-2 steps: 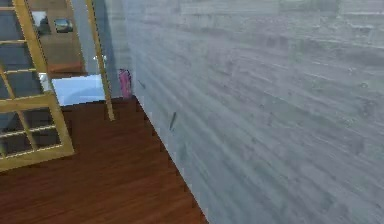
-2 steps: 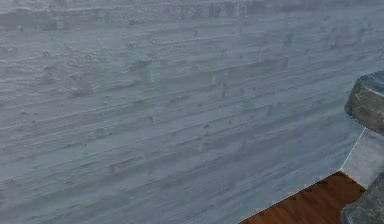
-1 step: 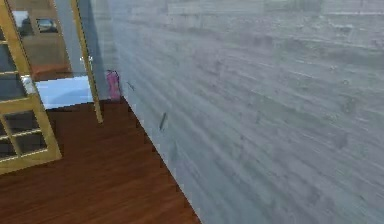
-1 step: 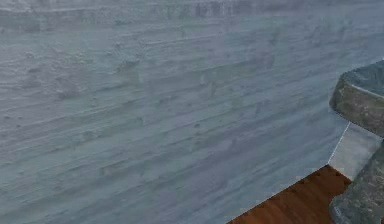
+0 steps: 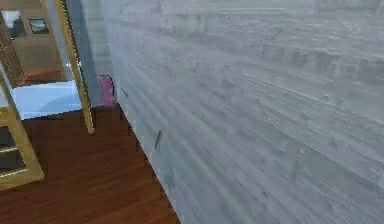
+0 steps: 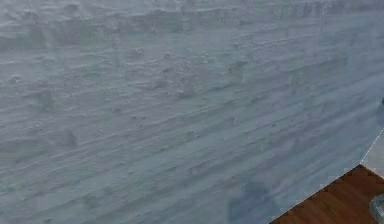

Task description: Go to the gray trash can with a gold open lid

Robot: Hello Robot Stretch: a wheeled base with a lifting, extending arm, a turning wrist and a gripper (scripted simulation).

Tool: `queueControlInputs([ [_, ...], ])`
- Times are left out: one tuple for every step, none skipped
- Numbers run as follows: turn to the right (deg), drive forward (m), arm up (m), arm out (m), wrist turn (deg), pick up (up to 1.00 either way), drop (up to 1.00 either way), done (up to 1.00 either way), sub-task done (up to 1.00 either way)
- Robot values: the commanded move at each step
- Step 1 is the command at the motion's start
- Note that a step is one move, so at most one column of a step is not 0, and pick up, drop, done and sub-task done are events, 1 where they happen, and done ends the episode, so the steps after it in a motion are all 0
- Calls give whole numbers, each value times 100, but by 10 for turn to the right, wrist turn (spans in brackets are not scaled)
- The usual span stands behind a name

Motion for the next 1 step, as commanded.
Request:
queueControlInputs([
  [-270,0,0,0,0,0,0,0,0],
])
